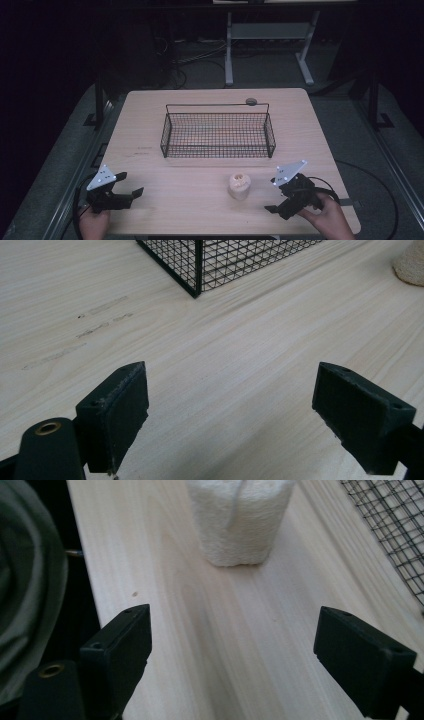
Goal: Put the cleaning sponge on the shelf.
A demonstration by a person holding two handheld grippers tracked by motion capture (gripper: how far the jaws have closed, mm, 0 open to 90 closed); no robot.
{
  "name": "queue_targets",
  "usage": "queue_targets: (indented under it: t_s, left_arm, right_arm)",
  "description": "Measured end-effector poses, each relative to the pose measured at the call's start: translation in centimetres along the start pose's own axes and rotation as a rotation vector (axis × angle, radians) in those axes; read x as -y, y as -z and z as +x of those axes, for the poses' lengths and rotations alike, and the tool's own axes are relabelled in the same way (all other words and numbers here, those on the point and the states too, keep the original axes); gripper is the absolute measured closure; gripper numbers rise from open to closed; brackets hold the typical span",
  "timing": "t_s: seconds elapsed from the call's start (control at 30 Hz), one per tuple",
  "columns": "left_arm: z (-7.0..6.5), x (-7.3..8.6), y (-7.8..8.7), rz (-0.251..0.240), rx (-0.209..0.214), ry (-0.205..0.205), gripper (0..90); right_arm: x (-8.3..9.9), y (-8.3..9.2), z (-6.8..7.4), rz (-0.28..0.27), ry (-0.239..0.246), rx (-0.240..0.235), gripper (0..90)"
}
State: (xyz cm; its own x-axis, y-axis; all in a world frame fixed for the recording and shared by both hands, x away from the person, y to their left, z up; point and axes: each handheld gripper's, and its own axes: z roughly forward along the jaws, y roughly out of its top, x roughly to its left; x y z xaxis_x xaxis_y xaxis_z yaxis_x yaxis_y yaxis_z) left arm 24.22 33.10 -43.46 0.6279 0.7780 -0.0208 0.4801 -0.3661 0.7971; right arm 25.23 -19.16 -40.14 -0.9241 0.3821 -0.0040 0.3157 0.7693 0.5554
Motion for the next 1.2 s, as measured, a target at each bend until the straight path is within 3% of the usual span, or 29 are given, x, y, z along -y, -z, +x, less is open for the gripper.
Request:
queue_targets:
  t_s: [0.1,0.37,0.8,1.2]
  left_arm:
    - [0.0,0.0,0.0,-0.001,0.001,-0.002,13.7]
    - [0.0,0.0,0.0,-0.002,0.000,0.000,13.7]
    - [0.0,0.0,0.0,-0.001,0.000,0.003,13.7]
    - [0.0,0.0,0.0,-0.003,0.001,0.003,13.7]
  right_arm:
    - [-0.4,-0.3,-0.4,0.013,-0.021,-0.016,15.4]
    - [-1.5,-1.0,-0.3,0.040,0.016,-0.011,15.4]
    - [-3.4,-1.7,-0.1,0.021,0.058,-0.017,16.2]
    - [-5.5,-2.4,-0.3,0.068,0.097,-0.030,16.2]
